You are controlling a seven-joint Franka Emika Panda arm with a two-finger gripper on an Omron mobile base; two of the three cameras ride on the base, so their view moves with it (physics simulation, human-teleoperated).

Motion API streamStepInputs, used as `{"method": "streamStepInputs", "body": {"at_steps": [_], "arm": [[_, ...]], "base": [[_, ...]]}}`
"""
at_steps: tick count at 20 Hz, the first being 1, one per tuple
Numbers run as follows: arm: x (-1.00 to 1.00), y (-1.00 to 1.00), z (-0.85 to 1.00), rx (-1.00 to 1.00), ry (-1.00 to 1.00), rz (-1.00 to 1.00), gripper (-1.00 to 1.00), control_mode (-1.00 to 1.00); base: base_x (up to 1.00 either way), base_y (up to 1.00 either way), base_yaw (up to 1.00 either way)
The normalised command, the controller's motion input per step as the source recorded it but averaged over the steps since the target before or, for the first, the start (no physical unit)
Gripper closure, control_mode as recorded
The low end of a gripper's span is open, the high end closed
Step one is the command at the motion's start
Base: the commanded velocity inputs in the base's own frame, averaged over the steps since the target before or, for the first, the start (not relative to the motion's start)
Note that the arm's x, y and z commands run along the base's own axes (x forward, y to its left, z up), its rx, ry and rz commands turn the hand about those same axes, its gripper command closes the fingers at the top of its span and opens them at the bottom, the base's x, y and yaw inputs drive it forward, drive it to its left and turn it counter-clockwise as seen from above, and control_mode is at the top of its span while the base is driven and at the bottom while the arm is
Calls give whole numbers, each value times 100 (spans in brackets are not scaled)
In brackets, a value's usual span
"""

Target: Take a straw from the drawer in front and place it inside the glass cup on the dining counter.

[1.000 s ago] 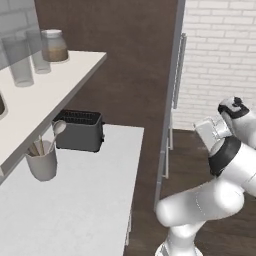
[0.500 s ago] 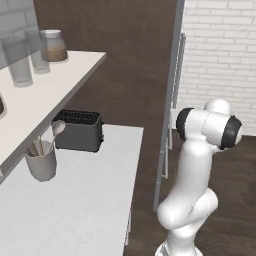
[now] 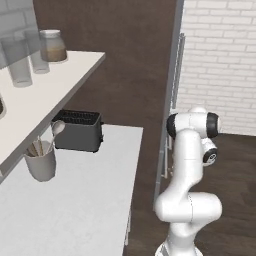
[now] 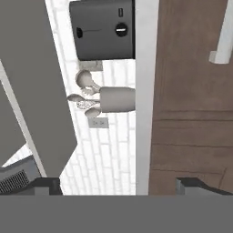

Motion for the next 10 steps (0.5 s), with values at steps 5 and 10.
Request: {"method": "streamStepInputs", "body": {"at_steps": [5,10], "arm": [[12,45,-20,10,-11,4,-100,-100],[22,40,-13,-3,-3,-7,-100,-100]], "base": [[0,0,0],[0,0,0]]}}
